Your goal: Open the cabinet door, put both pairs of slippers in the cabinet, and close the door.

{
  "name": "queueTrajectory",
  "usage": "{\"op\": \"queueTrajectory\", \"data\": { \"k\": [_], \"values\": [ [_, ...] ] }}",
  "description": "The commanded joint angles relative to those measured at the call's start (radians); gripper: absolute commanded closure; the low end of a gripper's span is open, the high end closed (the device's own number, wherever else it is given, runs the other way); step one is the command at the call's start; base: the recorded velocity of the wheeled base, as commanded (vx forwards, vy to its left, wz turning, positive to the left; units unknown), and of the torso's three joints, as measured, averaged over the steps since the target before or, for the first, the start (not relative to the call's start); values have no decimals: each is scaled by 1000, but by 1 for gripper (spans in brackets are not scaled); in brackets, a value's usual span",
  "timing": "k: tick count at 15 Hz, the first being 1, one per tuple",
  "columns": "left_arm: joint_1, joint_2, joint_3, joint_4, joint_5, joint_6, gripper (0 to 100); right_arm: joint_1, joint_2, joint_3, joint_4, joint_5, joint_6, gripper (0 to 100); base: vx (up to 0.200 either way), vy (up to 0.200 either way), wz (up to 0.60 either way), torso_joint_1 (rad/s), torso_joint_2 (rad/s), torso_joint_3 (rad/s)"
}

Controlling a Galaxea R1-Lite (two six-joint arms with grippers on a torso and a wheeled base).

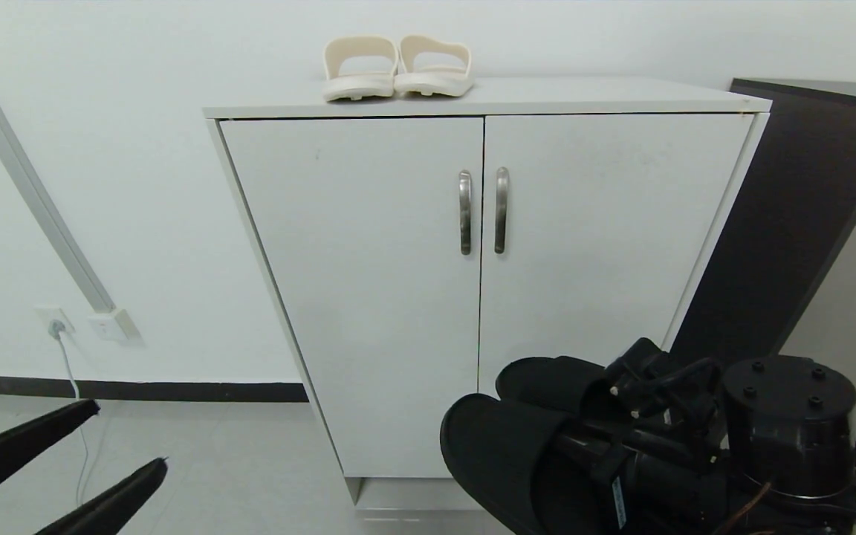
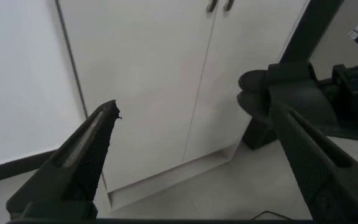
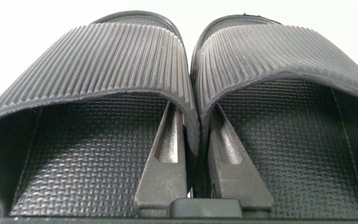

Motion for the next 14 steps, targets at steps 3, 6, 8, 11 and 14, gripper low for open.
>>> {"op": "queueTrajectory", "data": {
  "k": [3, 6, 8, 11, 14],
  "values": [
    [-139, 325, -73, -209, 4, -26, 0, 1, -5, 0, -5, 0, 0, 100, 0, 0, 0, 0, 0, 0],
    [-339, 457, -207, -217, 206, -28, 0, 3, -5, -2, -5, 0, -2, 100, 0, 0, 0, 0, 0, 0],
    [-406, 514, -279, -217, 243, -31, 0, 6, -3, 0, -5, 0, 0, 100, 0, 0, 0, 0, 0, 0],
    [-482, 610, -391, -217, 264, -46, 0, 6, -3, 1, -5, 2, 0, 100, 0, 0, 0, 0, 0, 0],
    [-523, 688, -493, -240, 226, -51, 0, 6, 0, 3, -5, 2, 3, 100, 0, 0, 0, 0, 0, 0]
  ]
}}
